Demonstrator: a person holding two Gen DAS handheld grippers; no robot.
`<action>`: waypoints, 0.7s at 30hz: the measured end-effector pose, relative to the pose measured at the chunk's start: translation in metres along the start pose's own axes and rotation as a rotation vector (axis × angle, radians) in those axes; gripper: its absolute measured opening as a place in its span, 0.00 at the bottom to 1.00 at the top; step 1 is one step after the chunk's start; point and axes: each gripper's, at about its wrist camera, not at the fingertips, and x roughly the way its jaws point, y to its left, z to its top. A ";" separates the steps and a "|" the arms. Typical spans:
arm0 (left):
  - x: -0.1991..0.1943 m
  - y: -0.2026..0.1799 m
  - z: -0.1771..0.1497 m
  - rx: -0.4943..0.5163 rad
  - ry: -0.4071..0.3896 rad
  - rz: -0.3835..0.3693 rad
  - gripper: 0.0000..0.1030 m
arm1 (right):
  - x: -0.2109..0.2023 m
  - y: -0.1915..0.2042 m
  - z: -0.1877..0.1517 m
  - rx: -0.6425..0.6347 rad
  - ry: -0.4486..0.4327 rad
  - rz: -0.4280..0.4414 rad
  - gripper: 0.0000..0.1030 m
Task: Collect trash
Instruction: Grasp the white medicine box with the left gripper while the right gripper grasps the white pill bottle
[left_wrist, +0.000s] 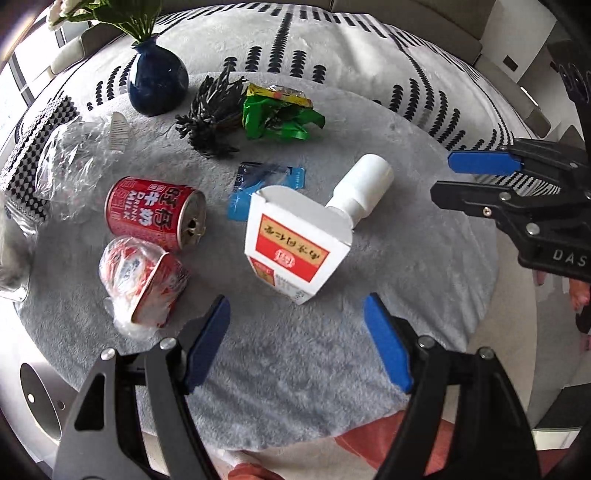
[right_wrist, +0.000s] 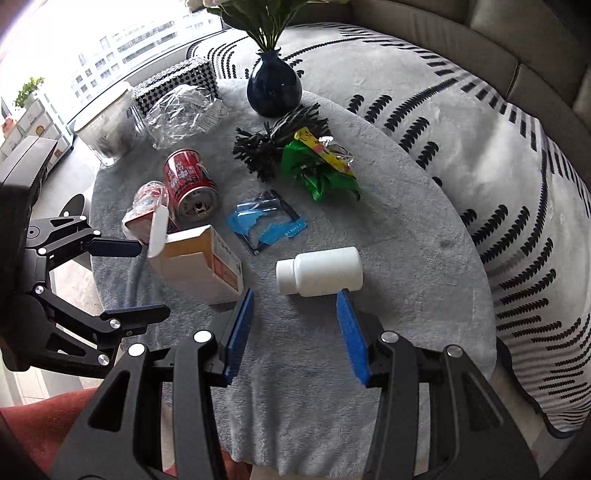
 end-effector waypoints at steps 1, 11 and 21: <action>0.006 -0.002 0.003 0.007 -0.002 0.002 0.72 | 0.005 -0.003 0.000 0.004 0.002 0.004 0.44; 0.040 -0.007 0.015 0.071 -0.013 0.006 0.72 | 0.043 -0.021 0.000 0.001 -0.025 0.001 0.58; 0.050 -0.012 0.013 0.043 -0.031 -0.019 0.71 | 0.064 -0.032 0.006 -0.148 -0.009 -0.017 0.68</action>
